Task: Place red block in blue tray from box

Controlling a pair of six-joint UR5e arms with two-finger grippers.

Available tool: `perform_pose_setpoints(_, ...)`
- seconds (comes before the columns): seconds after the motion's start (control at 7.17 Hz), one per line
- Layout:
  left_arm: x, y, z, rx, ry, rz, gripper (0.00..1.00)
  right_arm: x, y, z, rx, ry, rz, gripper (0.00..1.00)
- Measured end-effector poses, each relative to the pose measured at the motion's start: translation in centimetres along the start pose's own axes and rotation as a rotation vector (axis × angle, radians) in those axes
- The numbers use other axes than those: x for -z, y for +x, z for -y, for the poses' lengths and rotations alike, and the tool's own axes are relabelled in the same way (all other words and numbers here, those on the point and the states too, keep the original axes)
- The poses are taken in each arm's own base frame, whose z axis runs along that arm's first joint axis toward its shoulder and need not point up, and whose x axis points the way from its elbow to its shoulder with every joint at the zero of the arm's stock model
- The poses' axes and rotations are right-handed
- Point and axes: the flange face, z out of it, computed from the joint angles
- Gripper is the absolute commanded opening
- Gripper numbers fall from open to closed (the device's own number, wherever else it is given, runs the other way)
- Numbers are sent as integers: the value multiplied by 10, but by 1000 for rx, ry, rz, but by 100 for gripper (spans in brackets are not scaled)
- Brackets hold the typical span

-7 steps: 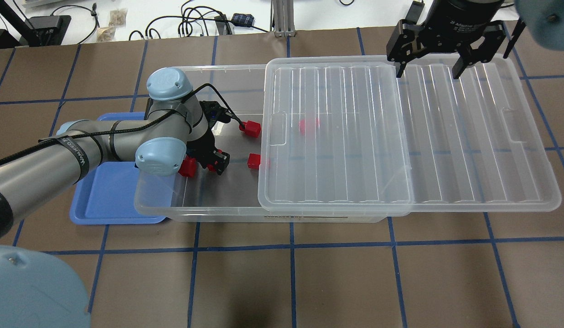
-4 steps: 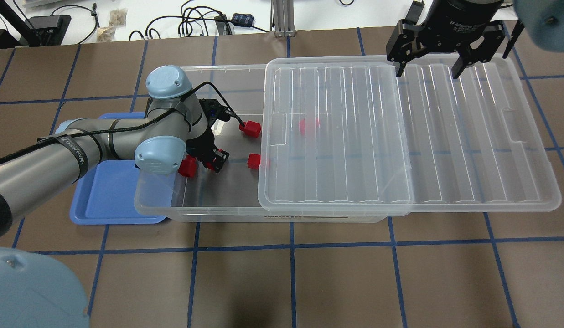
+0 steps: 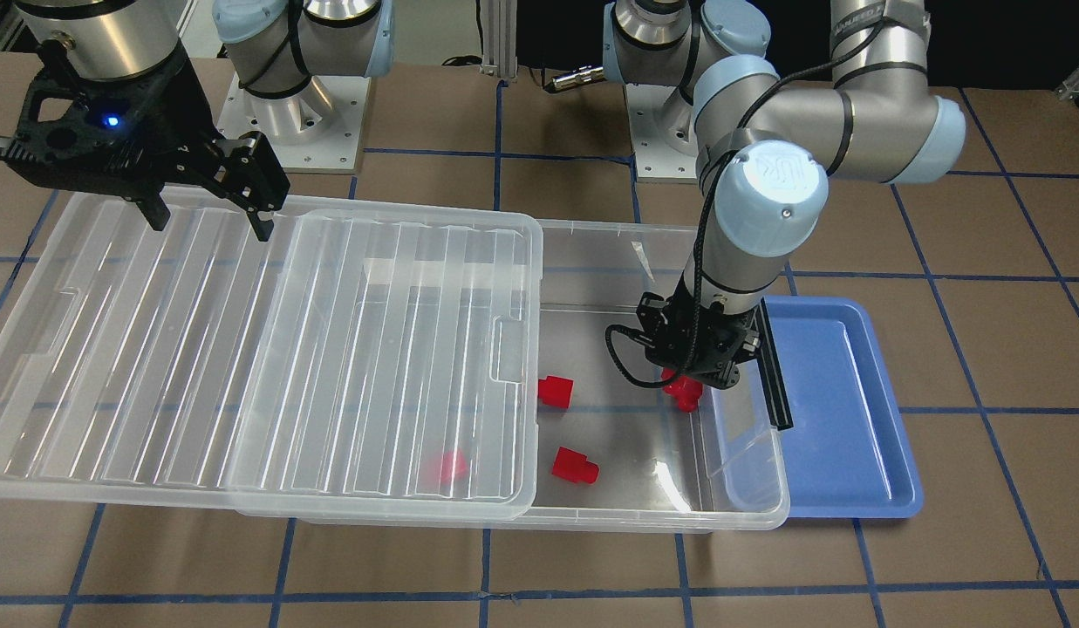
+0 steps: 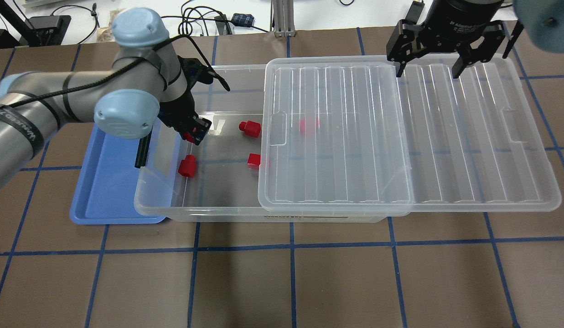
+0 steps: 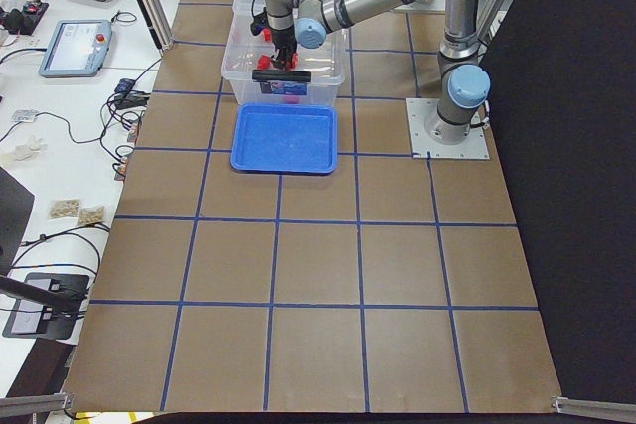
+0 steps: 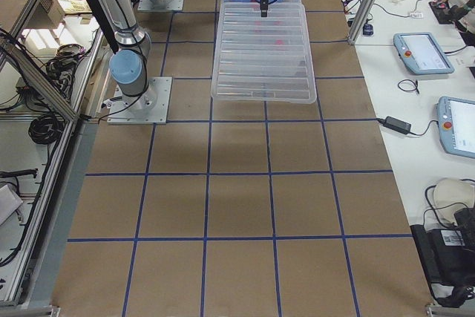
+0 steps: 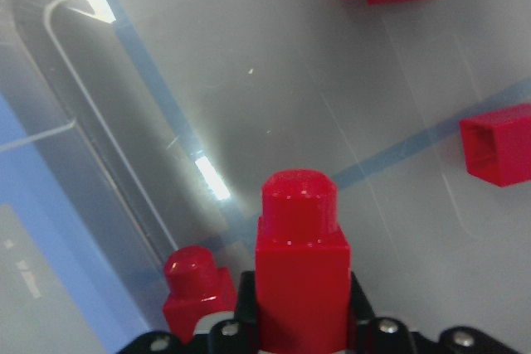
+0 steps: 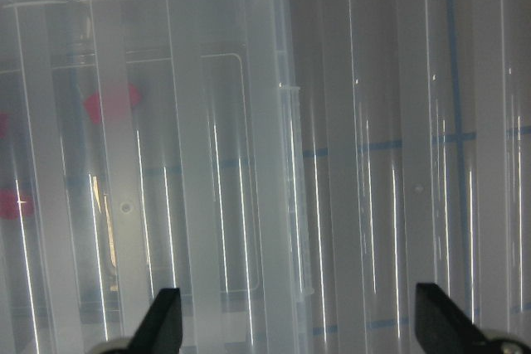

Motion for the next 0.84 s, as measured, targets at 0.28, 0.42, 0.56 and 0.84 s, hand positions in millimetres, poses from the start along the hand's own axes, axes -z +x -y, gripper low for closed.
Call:
perform_pose_setpoints(0.28, 62, -9, -12, 103, 32, 15, 0, 0, 0, 0, -1, -1, 1, 100)
perform_pose_setpoints(0.42, 79, -32, -21, 174, 44, 15, 0, 0, 0, 0, -1, -1, 1, 100)
perform_pose_setpoints(0.56, 84, -75, -36, 268, 41, 5, 0, 0, 0, 0, -1, -1, 1, 100)
perform_pose_setpoints(0.84, 64, -169, -71, 432, 0, -26, 0, 0, 0, 0, -1, -1, 1, 100)
